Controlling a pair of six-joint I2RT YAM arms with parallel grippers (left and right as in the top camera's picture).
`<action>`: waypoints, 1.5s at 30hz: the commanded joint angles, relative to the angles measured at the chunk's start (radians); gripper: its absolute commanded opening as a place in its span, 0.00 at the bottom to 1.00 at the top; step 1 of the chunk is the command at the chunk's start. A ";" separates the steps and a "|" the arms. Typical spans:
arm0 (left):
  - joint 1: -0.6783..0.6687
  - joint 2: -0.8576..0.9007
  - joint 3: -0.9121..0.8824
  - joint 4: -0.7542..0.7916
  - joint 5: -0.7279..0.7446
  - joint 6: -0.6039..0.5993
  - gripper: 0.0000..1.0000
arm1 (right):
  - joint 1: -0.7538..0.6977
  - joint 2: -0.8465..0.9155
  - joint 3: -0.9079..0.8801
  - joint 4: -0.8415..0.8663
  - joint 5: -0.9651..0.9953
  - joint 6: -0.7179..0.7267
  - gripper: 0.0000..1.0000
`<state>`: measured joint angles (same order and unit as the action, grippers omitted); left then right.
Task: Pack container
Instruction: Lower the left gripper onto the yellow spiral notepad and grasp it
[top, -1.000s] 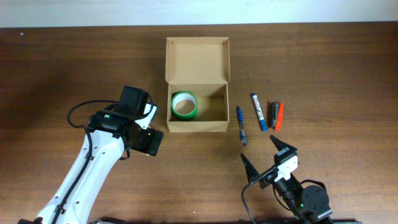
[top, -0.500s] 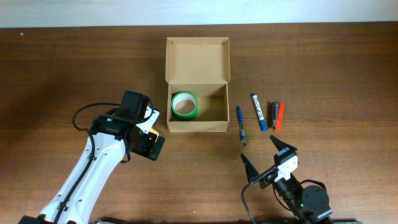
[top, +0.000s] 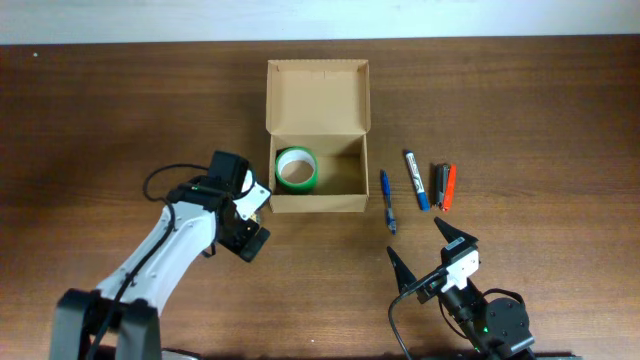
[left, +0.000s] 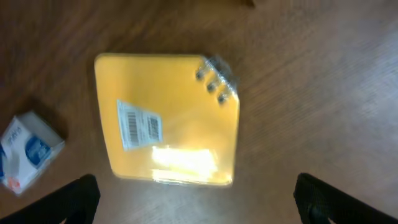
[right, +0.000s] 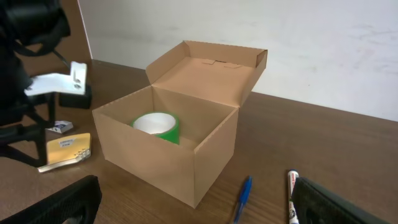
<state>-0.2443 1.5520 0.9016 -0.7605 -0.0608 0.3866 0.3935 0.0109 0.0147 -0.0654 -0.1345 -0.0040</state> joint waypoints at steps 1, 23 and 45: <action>0.005 0.043 -0.011 0.037 -0.038 0.065 1.00 | 0.006 -0.008 -0.010 0.002 0.009 -0.003 0.99; 0.020 0.087 -0.011 0.033 -0.059 0.071 1.00 | 0.006 -0.008 -0.010 0.002 0.009 -0.003 0.99; 0.025 -0.069 -0.048 -0.018 -0.086 0.056 0.99 | 0.006 -0.008 -0.010 0.002 0.009 -0.003 0.99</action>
<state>-0.2264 1.4979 0.8871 -0.7765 -0.1276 0.4442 0.3935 0.0109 0.0147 -0.0658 -0.1345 -0.0036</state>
